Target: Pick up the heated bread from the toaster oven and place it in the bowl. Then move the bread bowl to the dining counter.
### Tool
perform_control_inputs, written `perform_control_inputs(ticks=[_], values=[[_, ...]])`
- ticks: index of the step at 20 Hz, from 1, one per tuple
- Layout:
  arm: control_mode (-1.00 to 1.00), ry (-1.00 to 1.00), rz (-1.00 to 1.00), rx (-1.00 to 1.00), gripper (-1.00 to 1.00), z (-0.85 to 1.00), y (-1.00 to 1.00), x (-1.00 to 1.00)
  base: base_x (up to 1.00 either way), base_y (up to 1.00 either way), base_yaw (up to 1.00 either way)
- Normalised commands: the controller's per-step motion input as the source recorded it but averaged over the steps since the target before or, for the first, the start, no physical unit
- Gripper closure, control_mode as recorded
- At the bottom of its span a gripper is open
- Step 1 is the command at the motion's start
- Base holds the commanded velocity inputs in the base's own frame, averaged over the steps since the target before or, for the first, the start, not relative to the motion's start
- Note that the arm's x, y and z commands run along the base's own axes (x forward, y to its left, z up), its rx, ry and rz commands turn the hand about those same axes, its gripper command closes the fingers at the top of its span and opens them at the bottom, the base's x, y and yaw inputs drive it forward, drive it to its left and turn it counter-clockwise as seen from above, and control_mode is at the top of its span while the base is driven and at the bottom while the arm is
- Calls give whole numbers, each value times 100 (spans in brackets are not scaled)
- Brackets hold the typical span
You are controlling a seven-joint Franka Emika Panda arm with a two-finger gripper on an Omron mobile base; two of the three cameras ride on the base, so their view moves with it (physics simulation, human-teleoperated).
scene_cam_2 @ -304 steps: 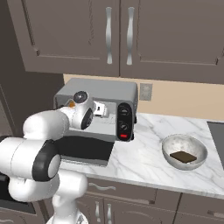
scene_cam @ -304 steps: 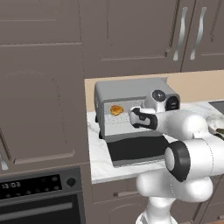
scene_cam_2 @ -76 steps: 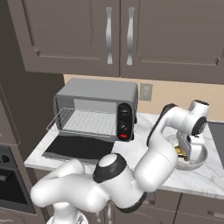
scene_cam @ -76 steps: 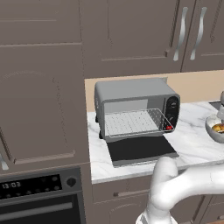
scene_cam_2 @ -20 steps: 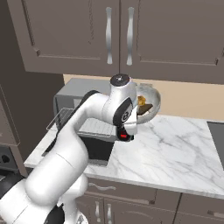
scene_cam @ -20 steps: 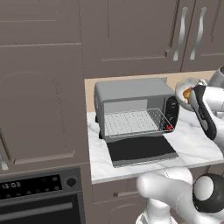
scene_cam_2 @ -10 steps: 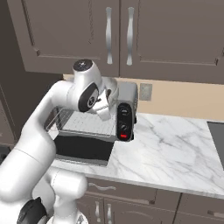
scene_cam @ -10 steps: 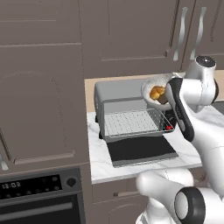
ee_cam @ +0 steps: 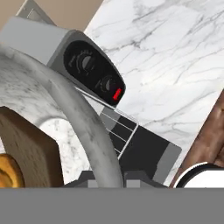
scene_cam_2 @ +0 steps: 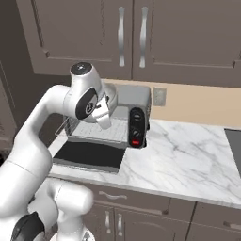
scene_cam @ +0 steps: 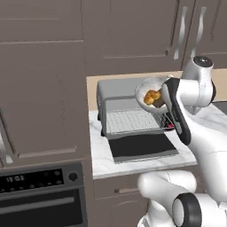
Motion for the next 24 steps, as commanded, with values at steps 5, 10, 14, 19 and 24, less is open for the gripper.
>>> perform_control_inputs(ticks=[5,10,14,19,24], values=[[100,0,0,0,100,0,0,0,-100,-8,55],[100,0,0,0,100,0,0,0,-66,1,90],[100,0,0,0,100,0,0,0,-7,0,100],[100,0,0,0,100,0,0,0,-2,0,100],[100,0,0,0,100,0,0,0,0,0,100]])
